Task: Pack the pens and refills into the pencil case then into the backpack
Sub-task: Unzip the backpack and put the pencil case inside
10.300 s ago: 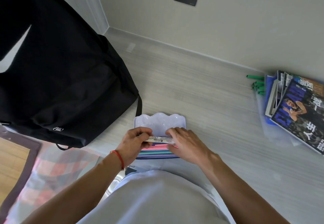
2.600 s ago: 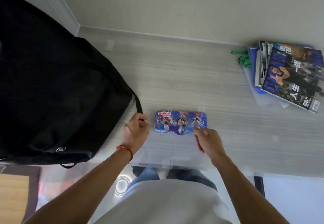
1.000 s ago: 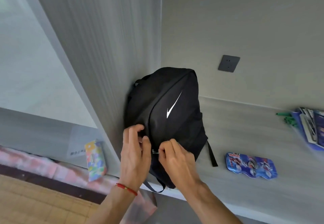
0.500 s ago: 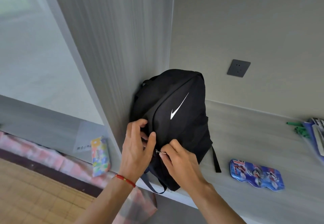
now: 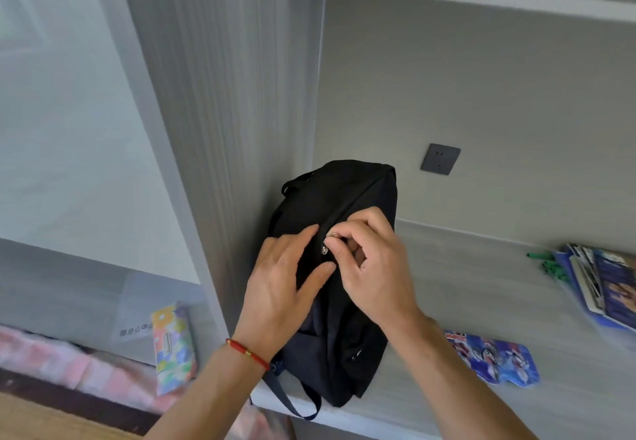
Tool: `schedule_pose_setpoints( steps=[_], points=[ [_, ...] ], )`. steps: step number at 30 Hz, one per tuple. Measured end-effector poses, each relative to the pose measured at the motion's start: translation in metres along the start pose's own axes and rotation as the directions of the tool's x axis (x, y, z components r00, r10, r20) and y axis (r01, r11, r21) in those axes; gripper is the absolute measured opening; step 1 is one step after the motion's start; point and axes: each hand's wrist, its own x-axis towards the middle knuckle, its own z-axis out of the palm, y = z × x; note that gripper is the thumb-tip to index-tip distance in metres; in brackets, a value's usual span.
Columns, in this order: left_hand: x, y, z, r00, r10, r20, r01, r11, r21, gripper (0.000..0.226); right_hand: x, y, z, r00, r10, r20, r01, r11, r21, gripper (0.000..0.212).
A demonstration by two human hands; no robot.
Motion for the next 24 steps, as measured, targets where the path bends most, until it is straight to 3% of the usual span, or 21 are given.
schedule_pose_setpoints(
  steps=[5,12,14,16,18,22,24],
  points=[
    [0.013,-0.001,-0.004,1.000,-0.004,-0.012,0.003,0.999,-0.044,0.028,0.015,0.004,-0.006,0.993,0.079,-0.082,-0.075,0.996,0.055,0.009],
    [0.025,0.006,-0.015,0.989,0.013,0.146,-0.024,0.997,0.075,0.028,0.027,0.015,-0.020,0.996,-0.041,-0.077,0.047,0.996,0.079,0.011],
    [0.021,0.006,-0.021,0.982,0.010,0.189,-0.029,0.995,0.098,0.032,0.038,0.028,-0.026,0.987,0.052,-0.153,-0.030,0.990,0.141,0.013],
    [0.017,0.004,-0.026,0.971,-0.020,0.239,-0.013,0.991,0.135,0.034,0.055,0.047,-0.036,0.948,0.242,-0.208,-0.195,0.955,0.222,0.016],
    [0.020,0.008,-0.028,0.968,-0.052,0.244,0.021,0.992,0.128,0.035,0.068,0.064,-0.043,0.920,0.359,-0.157,-0.307,0.909,0.281,0.016],
    [0.052,0.036,-0.016,0.992,-0.078,0.098,0.087,0.992,-0.088,0.019,0.070,0.068,-0.042,0.946,0.322,-0.038,-0.287,0.886,0.365,0.016],
    [0.074,0.049,-0.003,0.994,-0.018,0.111,0.017,1.000,0.011,0.030,0.069,0.064,-0.042,0.958,0.288,-0.002,-0.263,0.876,0.405,0.016]
  ],
)
